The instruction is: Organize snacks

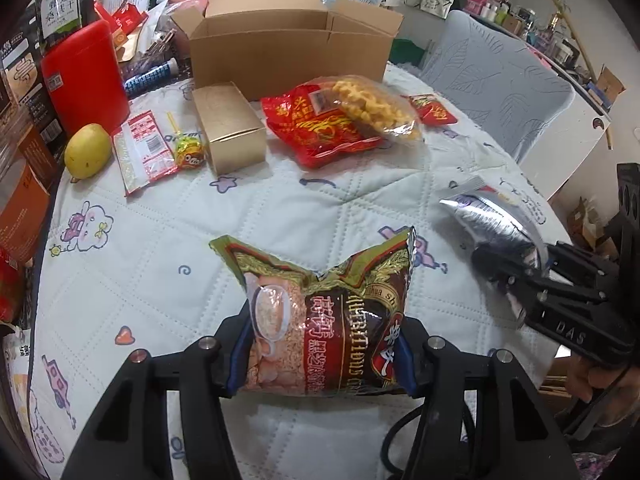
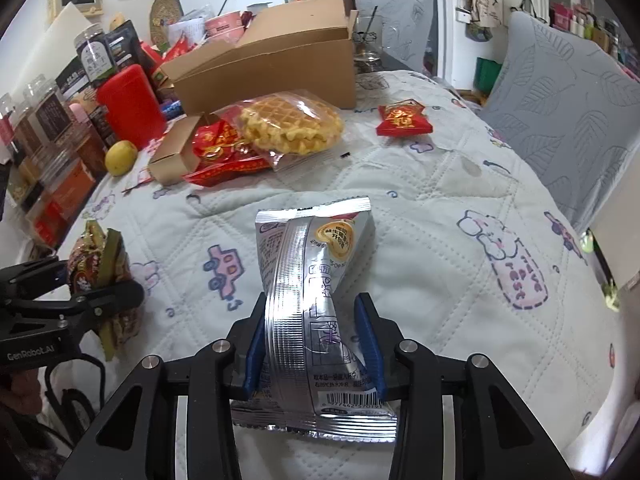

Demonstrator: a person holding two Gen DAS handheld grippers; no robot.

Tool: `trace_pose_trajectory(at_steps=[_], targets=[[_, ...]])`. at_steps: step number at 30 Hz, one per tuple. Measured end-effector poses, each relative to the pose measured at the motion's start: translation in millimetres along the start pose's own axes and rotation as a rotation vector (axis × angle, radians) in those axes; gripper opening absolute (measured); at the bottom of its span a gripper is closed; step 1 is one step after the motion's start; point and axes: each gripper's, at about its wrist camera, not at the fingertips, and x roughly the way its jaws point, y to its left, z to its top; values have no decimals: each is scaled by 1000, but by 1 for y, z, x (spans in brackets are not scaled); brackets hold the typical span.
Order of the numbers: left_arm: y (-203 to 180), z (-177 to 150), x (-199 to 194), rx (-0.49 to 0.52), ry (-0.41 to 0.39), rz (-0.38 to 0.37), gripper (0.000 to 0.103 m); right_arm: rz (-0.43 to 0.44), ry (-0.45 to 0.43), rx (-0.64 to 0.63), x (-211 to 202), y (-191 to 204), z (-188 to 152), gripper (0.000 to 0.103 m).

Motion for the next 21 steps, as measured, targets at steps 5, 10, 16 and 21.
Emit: trace_pose_trajectory(at_steps=[5, 10, 16, 21], targets=[[-4, 3, -12, 6, -38, -5, 56, 29, -12, -25, -10, 10, -2, 41], [-7, 9, -27, -2, -87, -17, 56, 55, -32, -67, -22, 23, 0, 41], [-12, 22, -44, 19, -153, -9, 56, 104, -69, -91, -35, 34, 10, 41], [-11, 36, -57, 25, -203, 5, 56, 117, -119, -102, -46, 38, 24, 41]])
